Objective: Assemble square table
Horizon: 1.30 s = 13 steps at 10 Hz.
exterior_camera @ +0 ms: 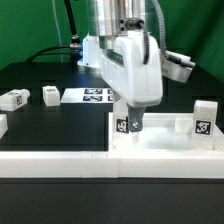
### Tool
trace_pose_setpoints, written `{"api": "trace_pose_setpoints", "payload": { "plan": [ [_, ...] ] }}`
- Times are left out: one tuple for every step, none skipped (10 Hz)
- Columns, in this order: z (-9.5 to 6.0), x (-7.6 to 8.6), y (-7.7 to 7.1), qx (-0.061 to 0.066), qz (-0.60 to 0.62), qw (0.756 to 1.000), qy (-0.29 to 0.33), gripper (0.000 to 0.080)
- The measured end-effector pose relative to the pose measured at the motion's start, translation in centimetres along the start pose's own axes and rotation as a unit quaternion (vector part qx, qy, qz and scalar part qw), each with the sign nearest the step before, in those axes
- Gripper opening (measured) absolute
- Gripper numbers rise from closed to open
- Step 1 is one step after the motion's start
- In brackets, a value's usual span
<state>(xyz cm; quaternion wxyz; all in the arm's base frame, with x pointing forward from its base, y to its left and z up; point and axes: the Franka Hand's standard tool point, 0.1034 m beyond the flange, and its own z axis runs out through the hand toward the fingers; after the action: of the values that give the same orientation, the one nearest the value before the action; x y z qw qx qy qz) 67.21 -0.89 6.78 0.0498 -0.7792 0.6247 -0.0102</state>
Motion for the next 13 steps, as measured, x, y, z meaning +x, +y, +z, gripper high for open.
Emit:
{"api": "trace_pose_setpoints", "payload": {
  "plan": [
    [0.00, 0.02, 0.00, 0.000, -0.026, 1.000, 0.000, 0.0649],
    [-0.01, 0.02, 0.00, 0.000, -0.070, 0.998, 0.000, 0.0649],
    [-0.21, -0.14, -0.08, -0.006, -0.173, 0.985, 0.008, 0.0649],
    [-0.31, -0.61, -0.22, -0.011, -0.240, 0.971, 0.013, 0.0649],
    [-0.22, -0.43, -0.13, -0.011, -0.239, 0.971, 0.013, 0.0649],
    [-0.22, -0.34, -0.11, -0.011, -0.234, 0.972, 0.013, 0.0649],
    [-0.21, -0.37, -0.11, -0.011, -0.227, 0.974, 0.013, 0.0517],
    [-0.21, -0.34, -0.11, -0.011, -0.226, 0.974, 0.013, 0.0378],
    [-0.17, -0.34, -0.05, -0.011, -0.190, 0.982, 0.013, 0.0294],
    [-0.16, -0.32, -0.04, -0.011, -0.163, 0.986, 0.013, 0.0294],
    [-0.15, -0.30, -0.03, -0.010, -0.126, 0.992, 0.014, 0.0294],
    [-0.17, -0.21, -0.02, -0.010, -0.106, 0.994, 0.014, 0.0294],
    [-0.40, 0.32, 0.05, -0.008, 0.002, 1.000, 0.015, 0.0294]
  ]
}}
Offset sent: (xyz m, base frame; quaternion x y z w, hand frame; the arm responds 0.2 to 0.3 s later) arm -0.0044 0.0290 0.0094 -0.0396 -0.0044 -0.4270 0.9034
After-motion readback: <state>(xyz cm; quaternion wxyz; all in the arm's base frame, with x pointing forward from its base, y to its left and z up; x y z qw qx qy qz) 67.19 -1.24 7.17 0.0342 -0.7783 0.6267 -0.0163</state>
